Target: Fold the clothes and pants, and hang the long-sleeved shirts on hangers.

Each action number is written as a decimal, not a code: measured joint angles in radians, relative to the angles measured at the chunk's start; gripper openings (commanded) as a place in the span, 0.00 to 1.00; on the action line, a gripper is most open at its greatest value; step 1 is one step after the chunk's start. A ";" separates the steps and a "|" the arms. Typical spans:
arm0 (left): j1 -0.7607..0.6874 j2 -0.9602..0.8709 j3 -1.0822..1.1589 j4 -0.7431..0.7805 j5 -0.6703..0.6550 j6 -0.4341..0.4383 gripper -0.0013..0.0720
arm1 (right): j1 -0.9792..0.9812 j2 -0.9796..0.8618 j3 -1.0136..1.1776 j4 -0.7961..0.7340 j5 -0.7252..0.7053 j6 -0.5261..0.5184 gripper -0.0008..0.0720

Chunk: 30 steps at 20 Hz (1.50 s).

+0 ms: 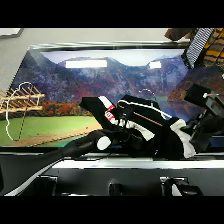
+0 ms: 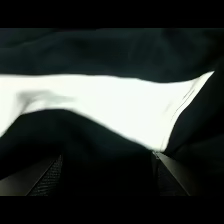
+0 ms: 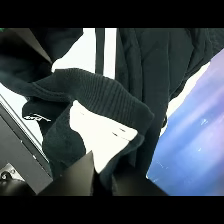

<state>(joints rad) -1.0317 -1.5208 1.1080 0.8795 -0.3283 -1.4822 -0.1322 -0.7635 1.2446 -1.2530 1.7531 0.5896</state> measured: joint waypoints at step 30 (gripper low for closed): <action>0.240 -0.032 0.109 -0.001 -0.157 0.008 0.70 | 0.000 -0.041 -0.002 0.067 -0.097 0.049 0.08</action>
<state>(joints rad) -0.7914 -1.5524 1.2171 0.8783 -0.4854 -1.4746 -0.1322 -0.8047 1.2430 -1.1858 1.6558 0.6384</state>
